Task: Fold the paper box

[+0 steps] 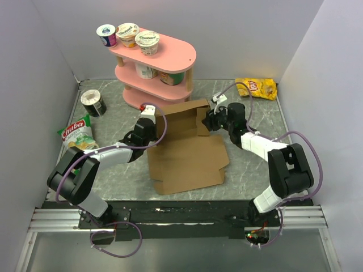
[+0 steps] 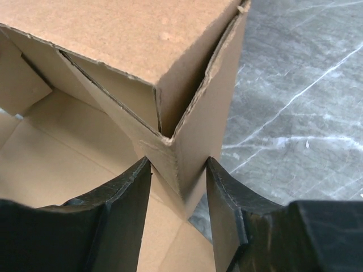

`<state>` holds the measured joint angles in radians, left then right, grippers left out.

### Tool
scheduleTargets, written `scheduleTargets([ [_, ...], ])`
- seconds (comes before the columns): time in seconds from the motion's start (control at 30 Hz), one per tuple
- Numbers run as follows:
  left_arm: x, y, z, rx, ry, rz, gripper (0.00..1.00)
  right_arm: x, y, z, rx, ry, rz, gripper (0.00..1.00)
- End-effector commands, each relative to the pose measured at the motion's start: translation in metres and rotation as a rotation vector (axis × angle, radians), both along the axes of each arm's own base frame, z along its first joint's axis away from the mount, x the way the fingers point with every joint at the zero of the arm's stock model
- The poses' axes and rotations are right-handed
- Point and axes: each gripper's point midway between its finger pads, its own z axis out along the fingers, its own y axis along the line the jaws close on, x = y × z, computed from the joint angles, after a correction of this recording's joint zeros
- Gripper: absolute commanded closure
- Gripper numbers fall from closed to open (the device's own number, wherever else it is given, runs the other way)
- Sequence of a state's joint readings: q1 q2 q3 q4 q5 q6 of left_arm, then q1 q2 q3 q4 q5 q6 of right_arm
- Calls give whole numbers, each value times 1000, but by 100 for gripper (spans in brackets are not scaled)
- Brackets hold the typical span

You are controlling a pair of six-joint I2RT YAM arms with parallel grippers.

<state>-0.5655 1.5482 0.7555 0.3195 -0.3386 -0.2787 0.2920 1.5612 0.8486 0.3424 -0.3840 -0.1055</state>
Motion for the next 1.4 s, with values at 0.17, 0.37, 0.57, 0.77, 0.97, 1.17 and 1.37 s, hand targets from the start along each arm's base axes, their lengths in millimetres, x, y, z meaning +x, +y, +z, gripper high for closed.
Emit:
scheduleTargets([
  [0.17,-18,-17,-7,-10,43,-109,88,26,21,28,56,-57,-44,70],
  [0.37,-20,-20,-6,-11,42,-118,88,25,23,22,41,-65,-145,99],
  [0.57,-21,-22,-3,-15,33,-119,88,31,-9,16,5,-61,-438,98],
  [0.77,-22,-24,0,-17,26,-123,88,30,-36,14,-47,-83,-662,96],
  [0.97,-23,-24,1,-14,23,-125,88,26,-65,14,-108,-124,-868,94],
  [1.17,-24,-26,2,-13,19,-129,88,23,-69,11,-86,-122,-910,84],
  [1.37,-24,-27,1,-9,17,-129,88,21,-67,11,-49,-122,-904,90],
])
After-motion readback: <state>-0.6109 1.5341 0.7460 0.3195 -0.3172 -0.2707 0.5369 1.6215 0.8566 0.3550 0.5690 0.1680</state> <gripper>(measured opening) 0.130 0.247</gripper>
